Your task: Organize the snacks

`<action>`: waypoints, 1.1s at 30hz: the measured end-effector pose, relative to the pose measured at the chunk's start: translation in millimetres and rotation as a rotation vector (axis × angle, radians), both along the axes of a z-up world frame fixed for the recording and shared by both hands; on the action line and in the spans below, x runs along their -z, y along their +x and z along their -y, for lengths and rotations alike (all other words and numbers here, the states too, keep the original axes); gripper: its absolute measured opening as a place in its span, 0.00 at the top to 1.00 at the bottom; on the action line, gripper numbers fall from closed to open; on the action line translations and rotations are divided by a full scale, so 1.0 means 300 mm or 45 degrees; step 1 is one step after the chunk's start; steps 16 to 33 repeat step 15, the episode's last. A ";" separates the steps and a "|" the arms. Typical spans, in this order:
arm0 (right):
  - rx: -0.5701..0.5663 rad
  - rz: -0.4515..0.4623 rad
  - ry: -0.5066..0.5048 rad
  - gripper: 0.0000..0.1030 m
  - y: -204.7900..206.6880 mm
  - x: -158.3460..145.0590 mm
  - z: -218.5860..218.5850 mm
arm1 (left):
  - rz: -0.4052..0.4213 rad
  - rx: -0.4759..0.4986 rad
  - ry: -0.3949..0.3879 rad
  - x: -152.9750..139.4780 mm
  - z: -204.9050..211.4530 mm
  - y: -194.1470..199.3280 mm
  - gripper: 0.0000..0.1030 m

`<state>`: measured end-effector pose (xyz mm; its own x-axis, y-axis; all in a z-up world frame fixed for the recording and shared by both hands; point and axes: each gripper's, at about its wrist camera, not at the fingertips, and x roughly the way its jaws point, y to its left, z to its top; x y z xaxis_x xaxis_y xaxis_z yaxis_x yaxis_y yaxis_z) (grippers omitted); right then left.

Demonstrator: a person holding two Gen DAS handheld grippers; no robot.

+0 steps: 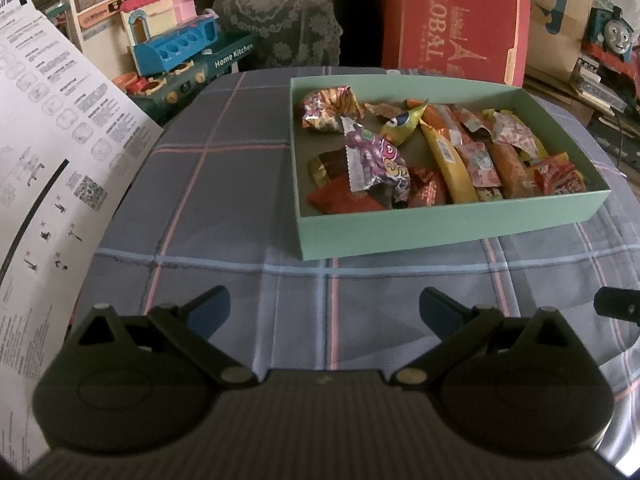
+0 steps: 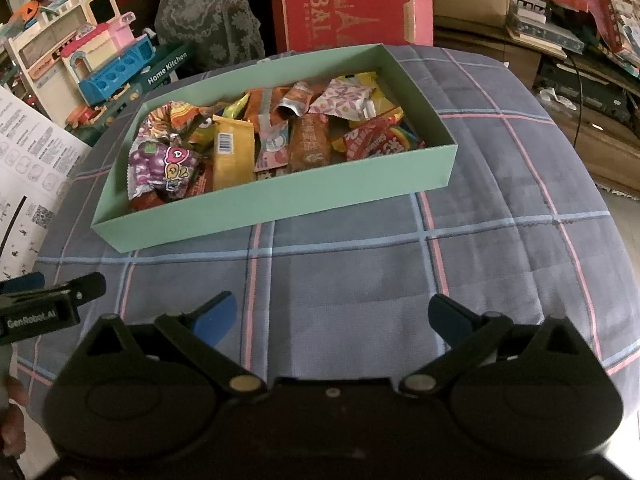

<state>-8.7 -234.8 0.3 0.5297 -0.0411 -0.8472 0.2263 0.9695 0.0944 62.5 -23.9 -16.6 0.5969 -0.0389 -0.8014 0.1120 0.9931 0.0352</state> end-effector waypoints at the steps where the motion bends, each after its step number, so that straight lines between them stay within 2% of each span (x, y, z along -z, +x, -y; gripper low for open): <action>1: -0.001 0.000 -0.001 0.00 0.001 -0.001 0.000 | -0.001 0.001 0.002 0.001 0.000 0.001 0.00; 33: -0.008 0.014 -0.013 0.00 0.020 -0.022 -0.002 | 0.001 0.013 0.025 -0.010 0.005 0.002 0.00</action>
